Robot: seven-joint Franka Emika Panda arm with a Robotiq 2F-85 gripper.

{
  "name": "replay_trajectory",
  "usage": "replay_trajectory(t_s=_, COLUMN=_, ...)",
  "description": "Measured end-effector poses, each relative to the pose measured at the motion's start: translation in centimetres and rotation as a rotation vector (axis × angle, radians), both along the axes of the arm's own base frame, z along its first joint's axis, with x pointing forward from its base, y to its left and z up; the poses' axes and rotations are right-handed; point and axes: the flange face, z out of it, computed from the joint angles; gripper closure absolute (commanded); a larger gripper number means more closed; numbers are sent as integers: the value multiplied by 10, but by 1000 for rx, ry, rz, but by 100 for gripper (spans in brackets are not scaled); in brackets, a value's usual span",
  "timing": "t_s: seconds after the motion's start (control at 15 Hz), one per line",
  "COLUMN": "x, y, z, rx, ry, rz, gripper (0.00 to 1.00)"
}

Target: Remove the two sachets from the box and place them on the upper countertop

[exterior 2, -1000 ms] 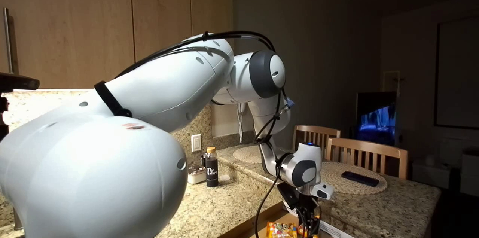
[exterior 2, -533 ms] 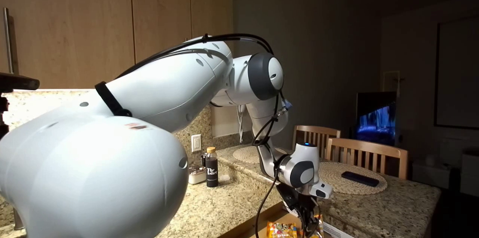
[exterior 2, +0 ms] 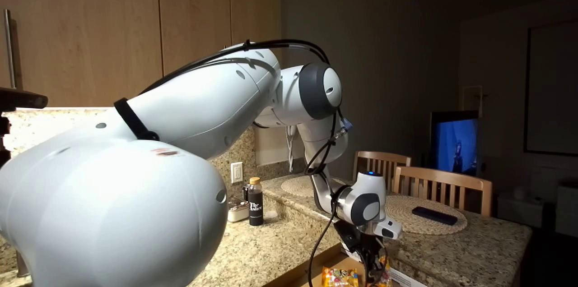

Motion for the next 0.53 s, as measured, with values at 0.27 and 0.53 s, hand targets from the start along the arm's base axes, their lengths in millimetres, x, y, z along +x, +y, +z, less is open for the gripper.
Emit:
replay_trajectory(t_s=0.27, x=-28, y=13, z=17, rx=94, ry=136, rz=49, gripper=100)
replay_trajectory(t_s=0.53, x=-63, y=12, z=67, rx=183, ry=207, rz=96, gripper=100)
